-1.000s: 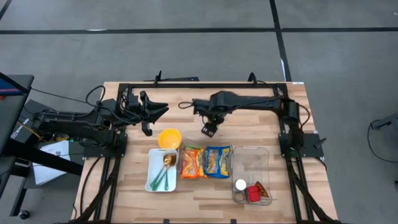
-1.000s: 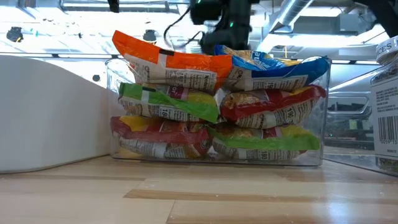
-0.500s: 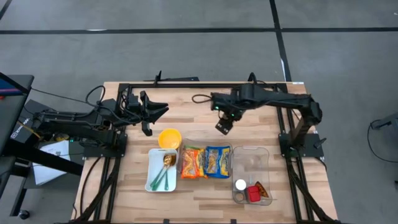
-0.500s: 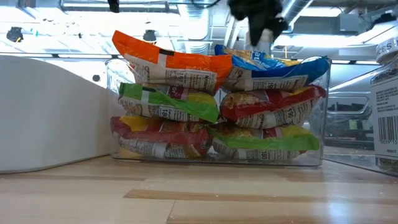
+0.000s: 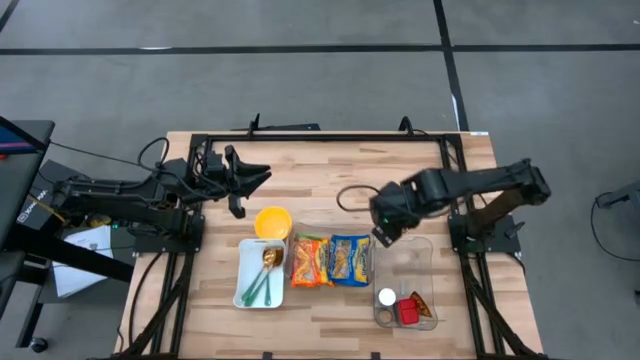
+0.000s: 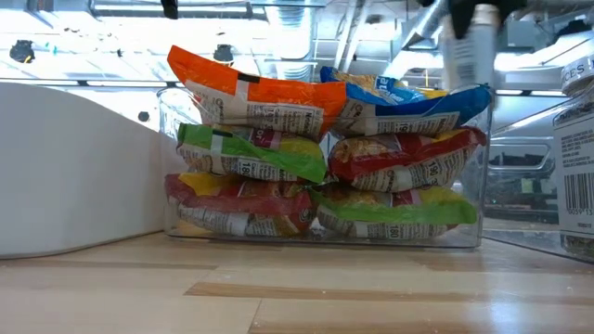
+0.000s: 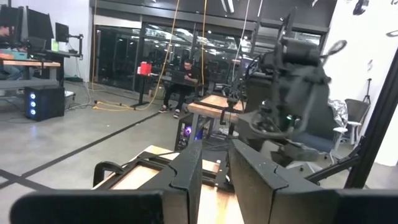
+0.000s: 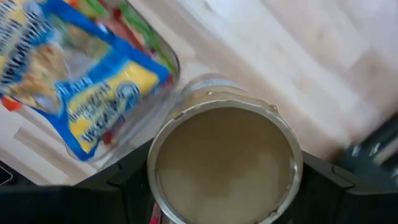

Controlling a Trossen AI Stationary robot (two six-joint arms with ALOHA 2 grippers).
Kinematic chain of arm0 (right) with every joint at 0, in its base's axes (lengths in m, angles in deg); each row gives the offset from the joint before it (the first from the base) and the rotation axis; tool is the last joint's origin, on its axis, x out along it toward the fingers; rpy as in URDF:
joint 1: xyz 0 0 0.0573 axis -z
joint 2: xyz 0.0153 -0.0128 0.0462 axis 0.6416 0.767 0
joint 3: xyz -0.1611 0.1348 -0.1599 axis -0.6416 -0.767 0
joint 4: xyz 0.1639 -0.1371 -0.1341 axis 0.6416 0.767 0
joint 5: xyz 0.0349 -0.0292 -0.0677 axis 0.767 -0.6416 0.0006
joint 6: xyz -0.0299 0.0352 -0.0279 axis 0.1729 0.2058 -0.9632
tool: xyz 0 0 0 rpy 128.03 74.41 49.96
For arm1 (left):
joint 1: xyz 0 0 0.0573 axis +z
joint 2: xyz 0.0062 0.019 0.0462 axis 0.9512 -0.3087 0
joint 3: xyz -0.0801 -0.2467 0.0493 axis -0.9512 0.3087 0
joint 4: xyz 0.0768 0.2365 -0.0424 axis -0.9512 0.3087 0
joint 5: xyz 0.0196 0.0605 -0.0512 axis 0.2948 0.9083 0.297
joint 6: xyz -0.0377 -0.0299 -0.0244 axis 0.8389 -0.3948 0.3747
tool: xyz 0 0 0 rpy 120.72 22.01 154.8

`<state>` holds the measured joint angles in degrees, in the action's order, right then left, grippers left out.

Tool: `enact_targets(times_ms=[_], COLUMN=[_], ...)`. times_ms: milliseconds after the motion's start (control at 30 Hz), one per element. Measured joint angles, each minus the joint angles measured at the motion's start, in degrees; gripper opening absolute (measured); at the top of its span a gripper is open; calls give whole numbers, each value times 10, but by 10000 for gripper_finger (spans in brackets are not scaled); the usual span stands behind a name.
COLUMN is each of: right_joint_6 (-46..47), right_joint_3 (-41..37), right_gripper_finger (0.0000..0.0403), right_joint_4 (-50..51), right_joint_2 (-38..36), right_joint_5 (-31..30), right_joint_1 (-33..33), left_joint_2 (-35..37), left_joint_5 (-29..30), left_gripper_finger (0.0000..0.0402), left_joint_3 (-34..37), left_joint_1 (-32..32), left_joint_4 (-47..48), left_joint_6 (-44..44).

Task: Pick & Place Food Item
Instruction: Put the golden seasoning bottle into the right transparent bin

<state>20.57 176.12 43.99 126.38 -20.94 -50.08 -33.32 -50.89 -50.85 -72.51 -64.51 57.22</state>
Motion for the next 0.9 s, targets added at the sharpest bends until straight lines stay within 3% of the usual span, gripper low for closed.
enact_targets(times_ms=[167, 600, 900], right_joint_6=[122, 365, 419], right_joint_3=[-40, -41, -42], right_gripper_finger=[263, 263, 263], right_joint_4=[-4, -41, -60], right_joint_2=[-29, -37, 0], right_joint_5=[11, 11, 10], right_joint_1=[-63, -215, -259], left_joint_2=[0, 0, 0], left_joint_5=[0, -12, -12], left_gripper_finger=[76, 76, 76], left_joint_3=[0, 0, 0], left_joint_1=[2, 2, 2], left_joint_4=[0, 0, 0], left_joint_6=[0, 1, 2])
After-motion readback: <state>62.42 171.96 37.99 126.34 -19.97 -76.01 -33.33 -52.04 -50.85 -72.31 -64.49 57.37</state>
